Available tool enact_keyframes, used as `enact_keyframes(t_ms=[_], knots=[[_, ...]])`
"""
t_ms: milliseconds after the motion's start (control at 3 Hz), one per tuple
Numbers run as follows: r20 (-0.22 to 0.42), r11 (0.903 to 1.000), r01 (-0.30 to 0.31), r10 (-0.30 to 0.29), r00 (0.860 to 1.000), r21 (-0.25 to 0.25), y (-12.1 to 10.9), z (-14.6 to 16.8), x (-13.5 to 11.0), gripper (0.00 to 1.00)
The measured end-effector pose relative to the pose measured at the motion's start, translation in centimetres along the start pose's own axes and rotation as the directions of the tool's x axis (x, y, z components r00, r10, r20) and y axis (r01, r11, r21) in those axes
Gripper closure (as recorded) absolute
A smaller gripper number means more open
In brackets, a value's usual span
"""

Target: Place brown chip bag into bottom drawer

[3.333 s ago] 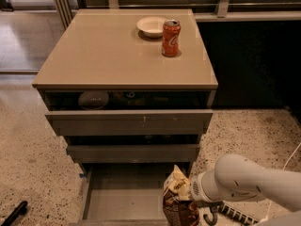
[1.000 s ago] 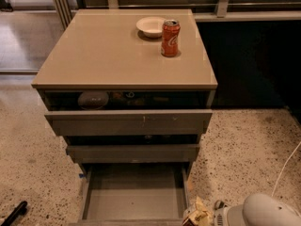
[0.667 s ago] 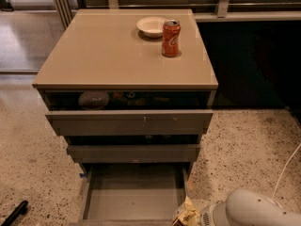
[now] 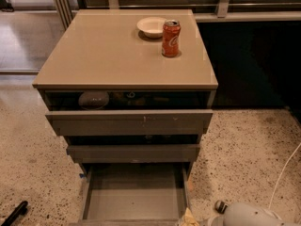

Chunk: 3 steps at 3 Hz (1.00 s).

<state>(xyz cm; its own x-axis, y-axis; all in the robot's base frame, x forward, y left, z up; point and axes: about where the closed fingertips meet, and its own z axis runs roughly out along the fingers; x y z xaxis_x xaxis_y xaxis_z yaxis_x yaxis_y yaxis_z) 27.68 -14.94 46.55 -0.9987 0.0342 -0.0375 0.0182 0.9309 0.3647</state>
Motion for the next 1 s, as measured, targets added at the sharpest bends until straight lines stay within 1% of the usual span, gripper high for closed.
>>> enact_keyframes(t_ms=[333,667,1000], knots=[[-0.01,0.9993,-0.001,0.0,1.0,-0.038,1.1,0.0,-1.3,1.0],[-0.016,0.9968,-0.015,0.014,1.0,-0.079,3.7,-1.2,-5.8,1.0],[0.007,0.9947,-0.06,0.061,0.998,-0.083,2.6,-2.4,-6.5,1.0]])
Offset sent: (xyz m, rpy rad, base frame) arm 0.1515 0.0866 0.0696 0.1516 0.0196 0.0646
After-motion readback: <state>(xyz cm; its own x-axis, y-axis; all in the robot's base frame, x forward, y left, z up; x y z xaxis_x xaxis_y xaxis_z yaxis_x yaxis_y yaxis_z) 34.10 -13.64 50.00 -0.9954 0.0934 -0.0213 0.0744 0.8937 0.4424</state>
